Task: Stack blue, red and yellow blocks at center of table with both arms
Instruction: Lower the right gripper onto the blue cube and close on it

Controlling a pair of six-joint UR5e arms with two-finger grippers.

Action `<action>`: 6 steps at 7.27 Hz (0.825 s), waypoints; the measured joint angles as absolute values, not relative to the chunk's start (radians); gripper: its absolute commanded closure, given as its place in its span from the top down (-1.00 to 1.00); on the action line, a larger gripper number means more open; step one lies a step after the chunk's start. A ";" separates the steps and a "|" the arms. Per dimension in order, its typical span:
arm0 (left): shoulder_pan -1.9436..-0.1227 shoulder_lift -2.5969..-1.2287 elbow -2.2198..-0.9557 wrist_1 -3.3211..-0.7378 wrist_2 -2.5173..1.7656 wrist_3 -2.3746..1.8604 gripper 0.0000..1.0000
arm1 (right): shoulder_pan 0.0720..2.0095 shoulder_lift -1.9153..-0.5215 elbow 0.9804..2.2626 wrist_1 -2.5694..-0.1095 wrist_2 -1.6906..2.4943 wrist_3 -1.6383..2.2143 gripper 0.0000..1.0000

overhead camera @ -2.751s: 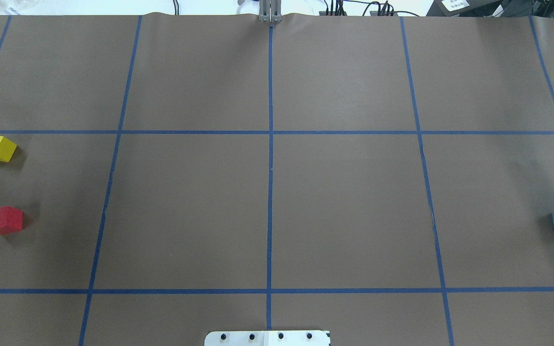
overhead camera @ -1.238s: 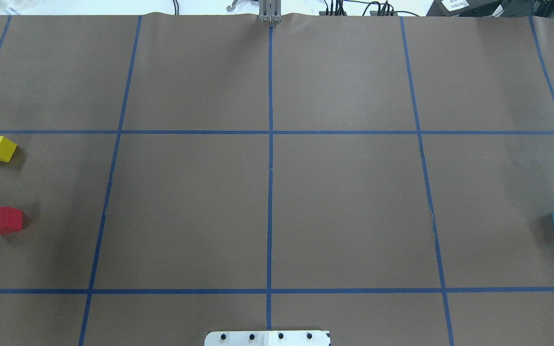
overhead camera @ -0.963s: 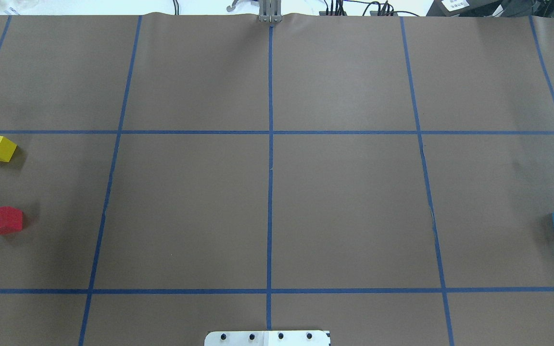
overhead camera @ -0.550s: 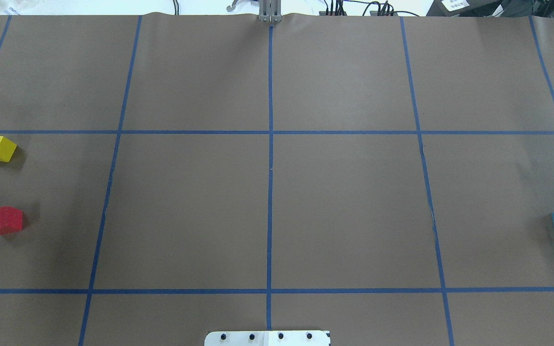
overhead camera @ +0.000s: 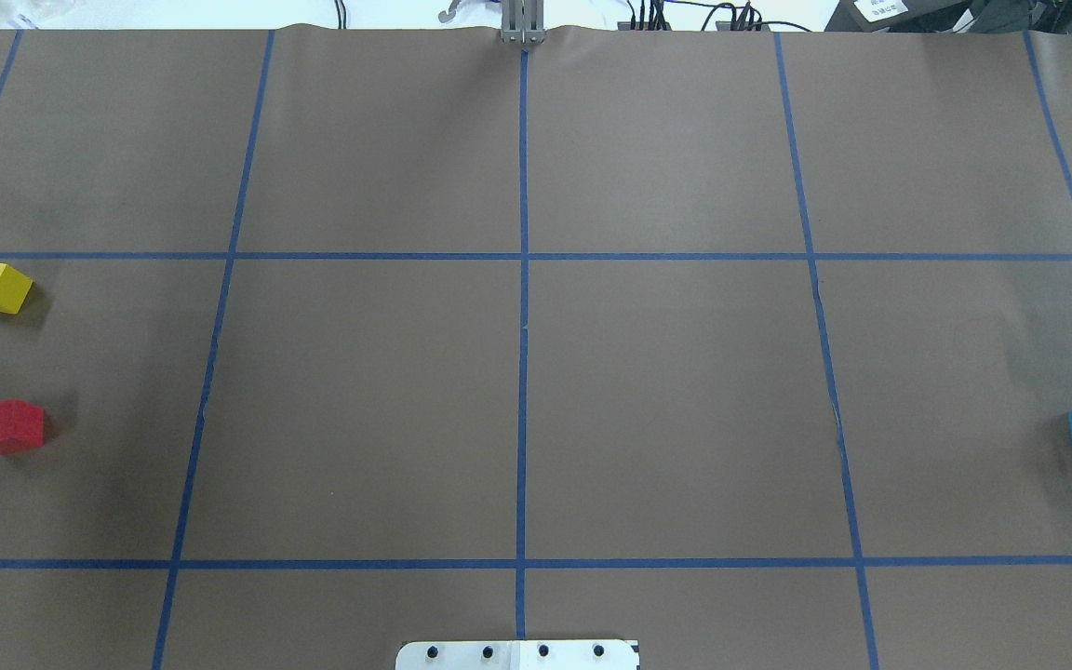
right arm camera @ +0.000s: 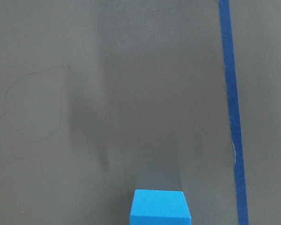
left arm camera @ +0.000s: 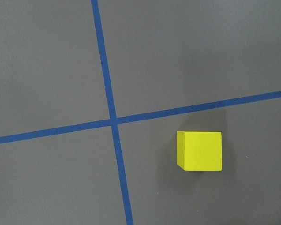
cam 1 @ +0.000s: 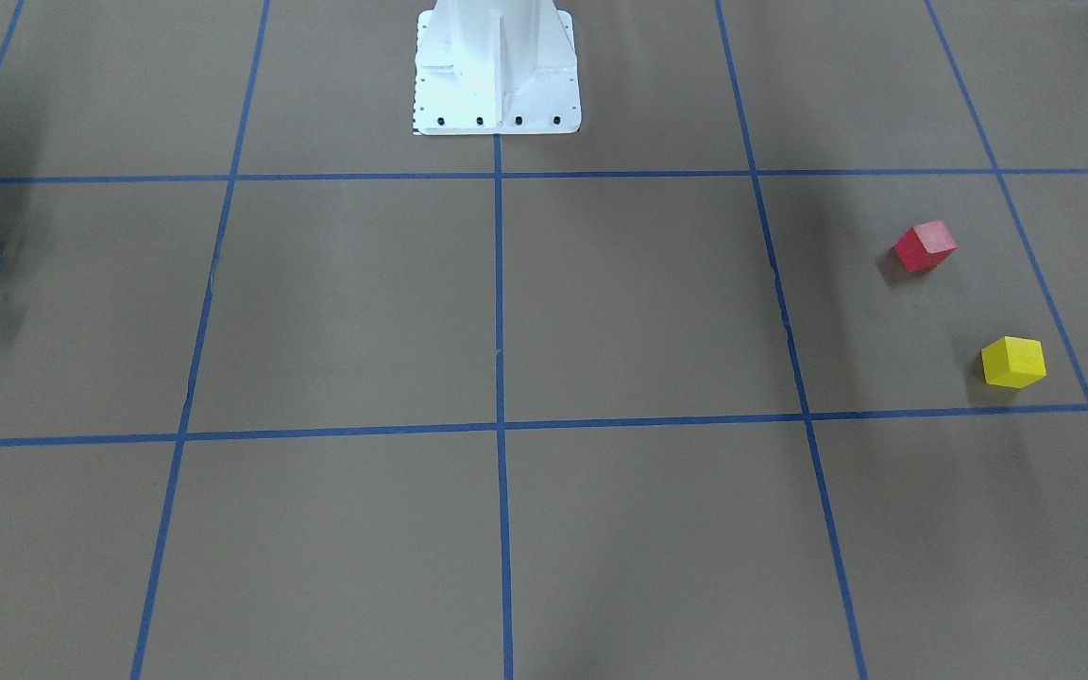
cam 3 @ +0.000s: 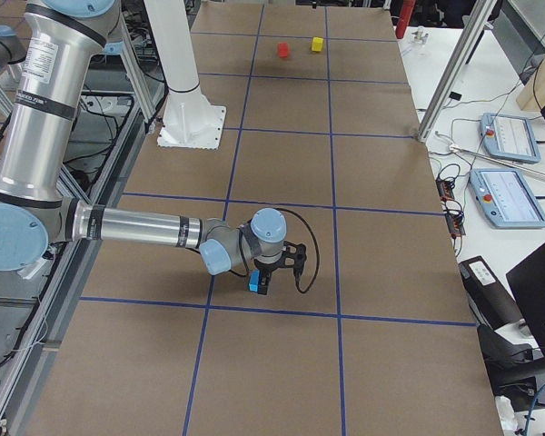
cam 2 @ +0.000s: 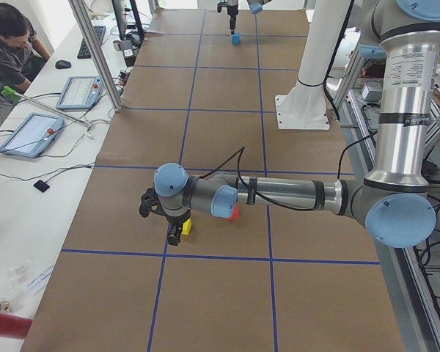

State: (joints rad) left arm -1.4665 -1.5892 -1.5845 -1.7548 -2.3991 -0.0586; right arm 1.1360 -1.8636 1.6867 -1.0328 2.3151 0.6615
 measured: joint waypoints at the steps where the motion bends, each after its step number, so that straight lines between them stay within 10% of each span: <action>1: -1.466 -1.589 -1.584 -1.757 -2.399 -0.059 1.00 | 1.119 -1.863 1.684 -1.033 2.309 0.674 0.93; 6: -1.465 -1.589 -1.583 -1.759 -2.399 -0.060 1.00 | 1.066 -1.853 1.658 -1.031 2.270 0.689 0.90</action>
State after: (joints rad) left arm -1.4650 -1.5892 -1.5831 -1.7595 -2.3992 -0.0598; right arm 1.0659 -1.8528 1.6583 -1.0314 2.2697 0.6886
